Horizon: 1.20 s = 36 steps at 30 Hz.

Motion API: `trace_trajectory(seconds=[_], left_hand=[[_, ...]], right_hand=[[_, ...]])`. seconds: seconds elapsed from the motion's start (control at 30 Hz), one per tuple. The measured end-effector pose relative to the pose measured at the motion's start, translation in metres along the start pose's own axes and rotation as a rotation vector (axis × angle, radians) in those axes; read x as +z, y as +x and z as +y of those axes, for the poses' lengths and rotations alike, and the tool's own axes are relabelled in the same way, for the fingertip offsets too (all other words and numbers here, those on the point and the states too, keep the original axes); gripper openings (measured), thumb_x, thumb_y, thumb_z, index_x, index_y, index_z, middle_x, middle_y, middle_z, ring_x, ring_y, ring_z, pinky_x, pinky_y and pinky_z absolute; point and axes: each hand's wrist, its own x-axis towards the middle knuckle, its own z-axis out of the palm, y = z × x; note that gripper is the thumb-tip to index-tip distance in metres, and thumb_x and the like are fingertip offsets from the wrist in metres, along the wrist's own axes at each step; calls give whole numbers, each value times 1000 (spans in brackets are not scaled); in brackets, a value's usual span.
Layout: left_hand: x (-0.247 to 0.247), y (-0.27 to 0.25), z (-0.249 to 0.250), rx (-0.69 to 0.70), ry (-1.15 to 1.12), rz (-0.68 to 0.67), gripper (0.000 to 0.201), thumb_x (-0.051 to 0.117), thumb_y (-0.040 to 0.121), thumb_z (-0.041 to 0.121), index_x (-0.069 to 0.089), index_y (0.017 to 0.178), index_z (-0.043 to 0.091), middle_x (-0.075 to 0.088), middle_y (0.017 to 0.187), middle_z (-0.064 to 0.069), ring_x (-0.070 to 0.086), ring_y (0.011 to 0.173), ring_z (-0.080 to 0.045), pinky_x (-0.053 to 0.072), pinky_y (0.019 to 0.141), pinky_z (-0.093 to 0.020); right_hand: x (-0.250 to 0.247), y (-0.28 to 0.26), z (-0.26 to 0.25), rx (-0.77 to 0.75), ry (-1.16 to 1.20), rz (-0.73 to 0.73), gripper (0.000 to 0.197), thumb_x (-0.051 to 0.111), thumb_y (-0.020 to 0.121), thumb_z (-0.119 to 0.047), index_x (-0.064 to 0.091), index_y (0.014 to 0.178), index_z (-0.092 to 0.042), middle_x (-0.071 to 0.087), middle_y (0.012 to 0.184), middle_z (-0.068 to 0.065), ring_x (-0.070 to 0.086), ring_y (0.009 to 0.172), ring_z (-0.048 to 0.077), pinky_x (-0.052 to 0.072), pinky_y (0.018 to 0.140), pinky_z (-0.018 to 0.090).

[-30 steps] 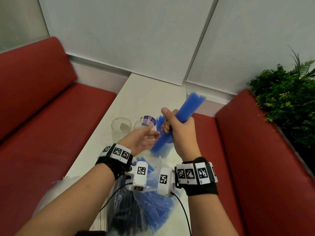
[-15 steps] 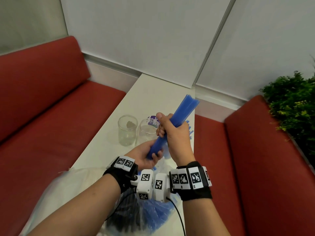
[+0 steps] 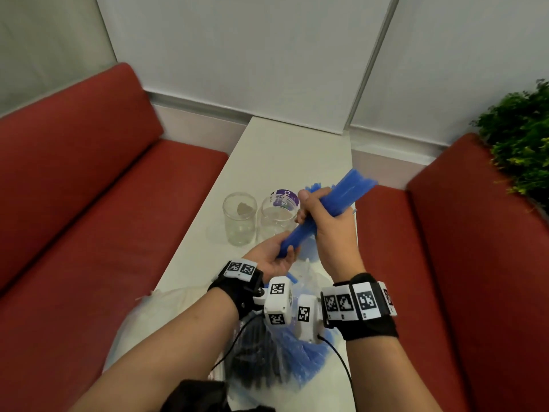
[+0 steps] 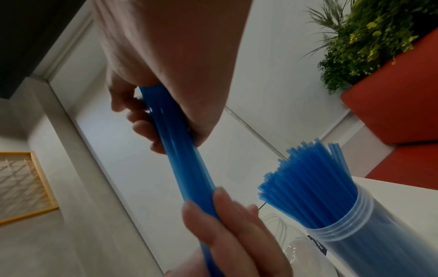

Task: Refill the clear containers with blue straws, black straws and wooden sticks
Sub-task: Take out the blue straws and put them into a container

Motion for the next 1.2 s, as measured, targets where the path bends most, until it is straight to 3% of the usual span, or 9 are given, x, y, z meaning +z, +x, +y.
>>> trace_trajectory(seconds=[0.17,0.3,0.43,0.6,0.7,0.93,1.0,1.1,1.2], left_hand=[[-19,5,10,-27,64,85,19,61,93,17,58,89,-1,58,55,-15,60,39,-19,45,31,-19],[-30,2,11,-88,76,13,20,64,87,16,60,100,1,61,77,-14,66,52,-22,52,38,-22],[-37,3,6,-120,100,-34,24,64,91,21,61,98,-1,61,85,-13,67,67,-21,54,39,-25],[-49,20,0,-164,111,132,27,61,94,23,56,80,1,56,51,-11,55,33,-14,42,30,-16],[-56,33,2,-187,134,184,27,61,94,23,55,78,2,54,48,-11,50,28,-14,39,27,-18],[-64,52,0,-85,163,189,19,57,96,17,55,84,1,54,62,-12,54,37,-16,42,32,-17],[-63,55,-1,-70,211,167,28,49,101,26,56,90,1,59,74,-14,61,51,-20,51,45,-21],[-68,60,4,16,374,165,34,43,105,28,58,95,-1,60,91,-16,59,75,-28,51,67,-30],[-67,66,7,196,476,171,16,51,99,8,59,93,-4,59,86,-15,59,72,-26,56,59,-26]], right_hand=[[1,4,-6,-30,176,103,36,75,92,-28,51,68,-16,45,59,6,43,55,22,45,62,38],[6,0,3,-6,121,131,40,75,92,-34,52,61,-23,42,57,3,39,53,21,44,62,36],[8,-5,15,46,47,92,37,74,92,-37,54,62,-29,41,59,3,40,55,20,42,63,35],[7,-13,28,84,-1,97,39,74,91,-35,52,60,-25,43,59,4,42,56,22,46,66,36],[0,-19,31,93,-21,104,38,74,92,-31,55,61,-20,55,62,6,51,65,27,47,76,46],[-15,-15,37,92,32,145,40,73,94,-31,50,63,-21,44,57,1,47,57,20,52,75,38],[-22,1,35,77,-20,151,40,71,95,-28,51,62,-20,44,56,3,46,56,21,51,73,41],[-33,34,26,54,-133,182,39,73,92,-32,55,57,-26,48,54,1,48,55,21,51,71,44],[-44,67,17,25,-277,218,42,74,90,-38,56,54,-27,54,54,0,50,58,24,51,71,46]])
